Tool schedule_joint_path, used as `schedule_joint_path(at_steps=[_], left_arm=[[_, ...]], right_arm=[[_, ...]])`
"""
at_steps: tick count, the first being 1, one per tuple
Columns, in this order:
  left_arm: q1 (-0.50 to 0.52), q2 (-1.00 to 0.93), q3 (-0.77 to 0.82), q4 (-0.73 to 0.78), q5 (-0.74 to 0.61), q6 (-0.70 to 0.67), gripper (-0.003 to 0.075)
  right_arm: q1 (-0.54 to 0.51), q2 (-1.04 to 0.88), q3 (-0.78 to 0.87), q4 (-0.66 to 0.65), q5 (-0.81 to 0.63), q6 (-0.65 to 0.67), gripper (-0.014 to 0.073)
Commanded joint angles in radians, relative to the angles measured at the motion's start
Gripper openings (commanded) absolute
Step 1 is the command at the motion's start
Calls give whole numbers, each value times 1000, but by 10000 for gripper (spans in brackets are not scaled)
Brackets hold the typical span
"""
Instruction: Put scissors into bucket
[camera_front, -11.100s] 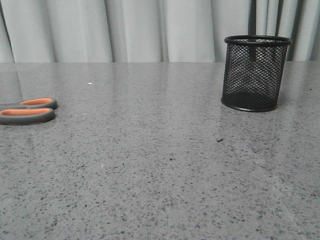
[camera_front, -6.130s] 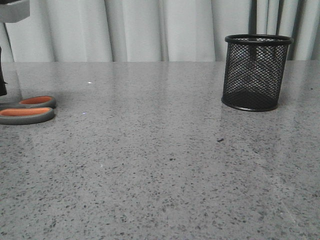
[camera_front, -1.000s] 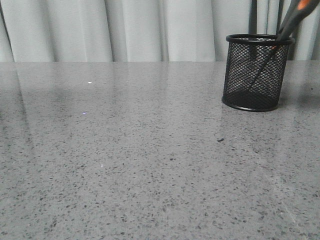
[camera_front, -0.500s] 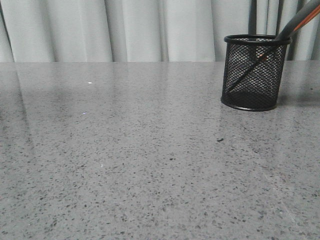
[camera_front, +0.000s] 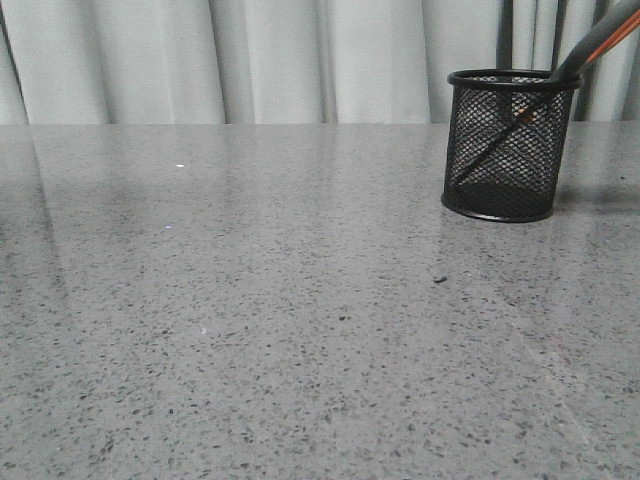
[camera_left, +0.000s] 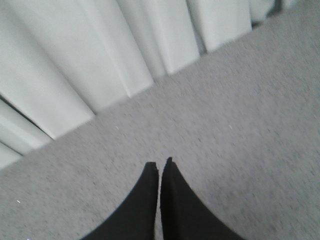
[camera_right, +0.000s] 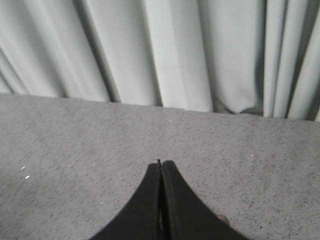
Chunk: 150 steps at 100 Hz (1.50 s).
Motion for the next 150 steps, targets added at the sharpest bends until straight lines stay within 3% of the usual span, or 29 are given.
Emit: schedule_joint_path(at_steps=[1, 25, 40, 61, 85, 150], left_arm=[[5, -117, 102, -42, -223, -9, -21], [5, -463, 644, -119, -704, -9, -20], [5, -682, 953, -119, -873, -9, -20], [5, -900, 1212, -126, -1007, -9, -20], [5, -972, 1292, -126, -1038, -9, -20], [5, -972, 1303, -126, -1031, -9, -20]], right_arm=[[-5, -100, 132, 13, -228, -18, -69], [-5, -313, 528, 13, -507, -18, -69], [-5, -442, 727, 13, -605, -18, -69], [-5, -549, 871, 13, -631, -18, -69], [-5, -559, 890, 13, -623, -18, -69], [-5, -559, 890, 13, -619, -18, -69]])
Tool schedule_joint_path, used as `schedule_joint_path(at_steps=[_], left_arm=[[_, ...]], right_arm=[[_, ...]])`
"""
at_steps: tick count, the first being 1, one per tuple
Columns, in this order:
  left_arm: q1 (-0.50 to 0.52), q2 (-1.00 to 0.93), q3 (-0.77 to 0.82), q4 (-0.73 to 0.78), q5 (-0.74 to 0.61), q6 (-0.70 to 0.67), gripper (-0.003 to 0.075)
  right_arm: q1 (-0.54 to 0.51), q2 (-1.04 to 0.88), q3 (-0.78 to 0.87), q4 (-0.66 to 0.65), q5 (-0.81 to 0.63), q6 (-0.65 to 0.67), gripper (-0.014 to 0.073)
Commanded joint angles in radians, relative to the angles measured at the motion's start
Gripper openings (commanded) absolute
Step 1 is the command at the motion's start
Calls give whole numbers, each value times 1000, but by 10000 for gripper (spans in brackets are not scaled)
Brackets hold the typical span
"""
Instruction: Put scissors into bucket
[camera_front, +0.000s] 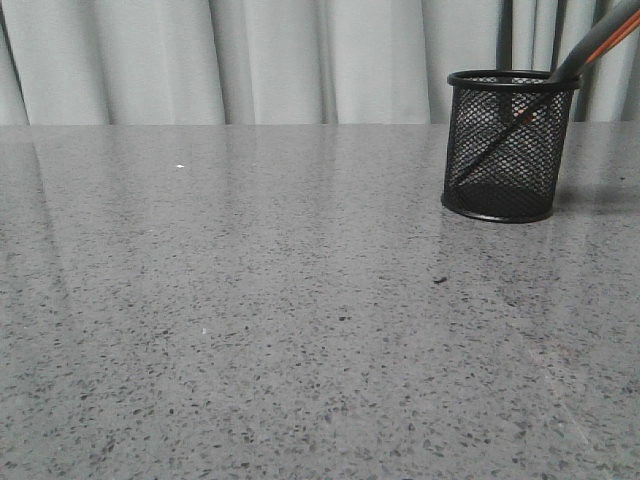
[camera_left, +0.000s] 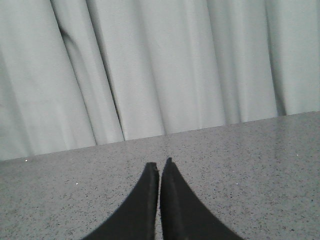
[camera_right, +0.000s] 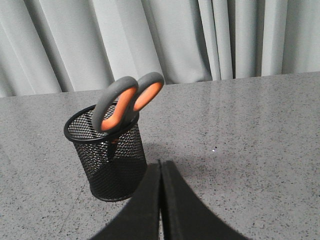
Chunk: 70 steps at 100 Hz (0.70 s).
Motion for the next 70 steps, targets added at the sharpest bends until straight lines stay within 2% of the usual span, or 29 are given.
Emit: schedule_joint_path(at_steps=[1, 13, 18, 32, 40, 56, 70], left_arm=[[3, 10, -25, -13, -73, -7, -20], [3, 10, -17, 10, -71, -7, -20], [3, -1, -12, 79, -51, -34, -20], [3, -56, 53, 322, -39, -336, -20], [3, -98, 114, 364, -39, -429, -20], [3, -198, 220, 385, -39, -469, -20], [4, -208, 224, 398, 21, -476, -20]], right_arm=[[-5, 4, -26, 2, -81, -9, -69], [-5, 4, -26, 2, -81, -9, -69], [-5, 4, -26, 2, -81, -9, -69], [-5, 4, -26, 2, -81, -9, -69], [-5, 4, -26, 2, -81, -9, -69], [-5, 4, -26, 2, -81, -9, -69], [-5, 4, -26, 2, -83, -9, -69]])
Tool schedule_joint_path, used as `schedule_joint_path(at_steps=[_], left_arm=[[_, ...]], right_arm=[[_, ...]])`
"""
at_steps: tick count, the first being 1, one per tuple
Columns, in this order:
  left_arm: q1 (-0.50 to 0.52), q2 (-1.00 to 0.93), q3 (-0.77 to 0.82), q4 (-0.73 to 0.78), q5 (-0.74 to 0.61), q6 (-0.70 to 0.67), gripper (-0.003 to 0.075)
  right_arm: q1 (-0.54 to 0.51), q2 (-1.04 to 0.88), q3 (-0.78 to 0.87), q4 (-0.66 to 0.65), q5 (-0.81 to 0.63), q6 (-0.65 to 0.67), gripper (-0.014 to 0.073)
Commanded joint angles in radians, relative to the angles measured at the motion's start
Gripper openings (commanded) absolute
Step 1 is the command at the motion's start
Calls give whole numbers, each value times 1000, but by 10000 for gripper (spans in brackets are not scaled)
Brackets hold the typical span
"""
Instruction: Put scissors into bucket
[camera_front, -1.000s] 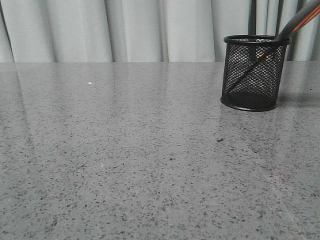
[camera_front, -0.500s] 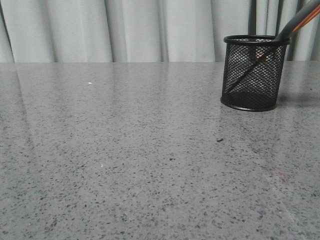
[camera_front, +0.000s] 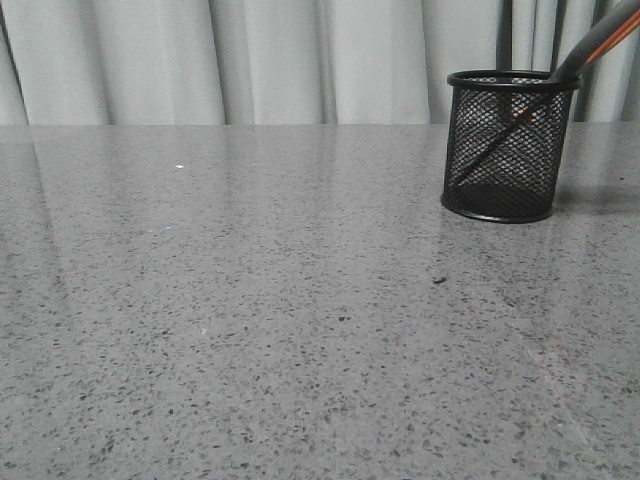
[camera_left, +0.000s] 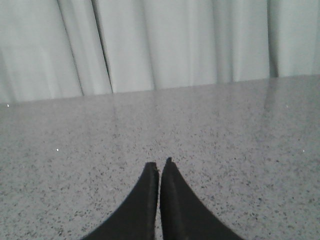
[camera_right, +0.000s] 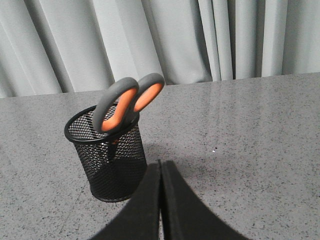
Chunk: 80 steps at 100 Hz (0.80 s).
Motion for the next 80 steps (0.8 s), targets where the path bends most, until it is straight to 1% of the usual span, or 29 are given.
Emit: schedule_joint_path(at_steps=[1, 11, 80], left_arm=[[4, -27, 17, 12, -48, -19, -20], [4, -27, 17, 12, -26, -19, -20], [4, -27, 17, 12, -32, -19, -20]], right_arm=[[-5, 4, -26, 2, -81, -9, -69], [-5, 4, -26, 2, -81, -9, -69], [-5, 4, -26, 2, -81, -9, -69]])
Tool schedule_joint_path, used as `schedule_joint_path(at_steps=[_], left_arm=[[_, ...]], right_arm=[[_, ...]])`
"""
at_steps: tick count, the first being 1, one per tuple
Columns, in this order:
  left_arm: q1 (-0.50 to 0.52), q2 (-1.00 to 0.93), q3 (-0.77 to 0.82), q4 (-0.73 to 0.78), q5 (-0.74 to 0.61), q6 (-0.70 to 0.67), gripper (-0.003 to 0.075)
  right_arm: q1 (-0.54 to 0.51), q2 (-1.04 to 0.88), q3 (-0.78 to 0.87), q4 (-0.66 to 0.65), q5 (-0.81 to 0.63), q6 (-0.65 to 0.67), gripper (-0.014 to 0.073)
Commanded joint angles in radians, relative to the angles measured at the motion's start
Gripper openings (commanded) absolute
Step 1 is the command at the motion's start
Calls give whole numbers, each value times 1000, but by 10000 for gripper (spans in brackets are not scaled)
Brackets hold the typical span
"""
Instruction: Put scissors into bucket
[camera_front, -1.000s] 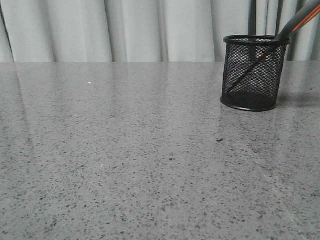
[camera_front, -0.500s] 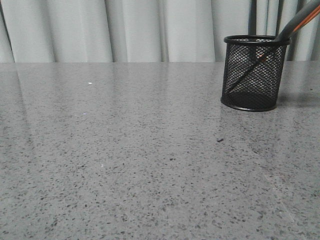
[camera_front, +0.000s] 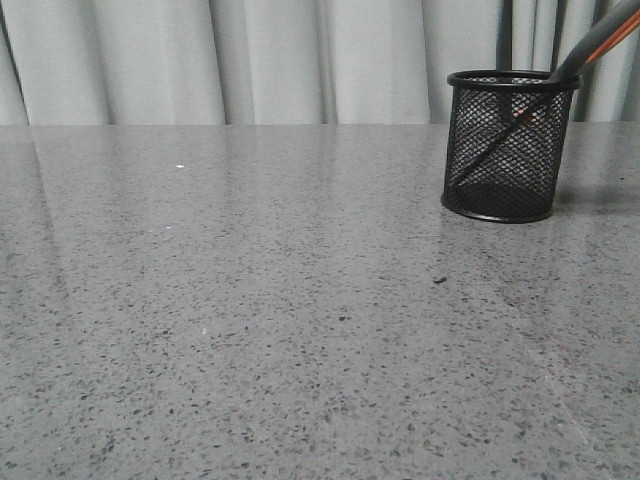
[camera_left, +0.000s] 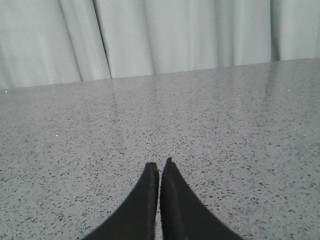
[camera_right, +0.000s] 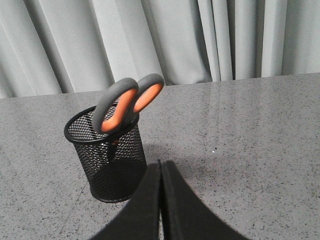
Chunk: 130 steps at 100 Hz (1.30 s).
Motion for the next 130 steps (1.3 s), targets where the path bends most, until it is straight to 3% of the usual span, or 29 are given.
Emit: schedule_joint_path(at_steps=[1, 23, 41, 61, 82, 95, 130], left_arm=[[1, -27, 17, 1, -75, -12, -20], [1, -27, 17, 1, -75, -12, -20], [1, -27, 17, 1, -75, -12, -20], [1, -27, 17, 1, -75, -12, -20], [1, -27, 17, 1, -75, -12, -20], [1, -25, 17, 1, -75, -12, -20], [1, -25, 17, 1, -73, -12, -20]], right_arm=[[-5, 5, -26, 2, -80, -9, -69], [-5, 5, -26, 2, -81, -9, -69], [-5, -56, 11, -146, -78, -9, -69], [-42, -208, 162, -314, -77, 160, -69], [-46, -405, 314, -334, -49, 162, -69], [-55, -400, 324, -346, 8, 162, -69], [-59, -400, 324, -372, -9, 162, -69]])
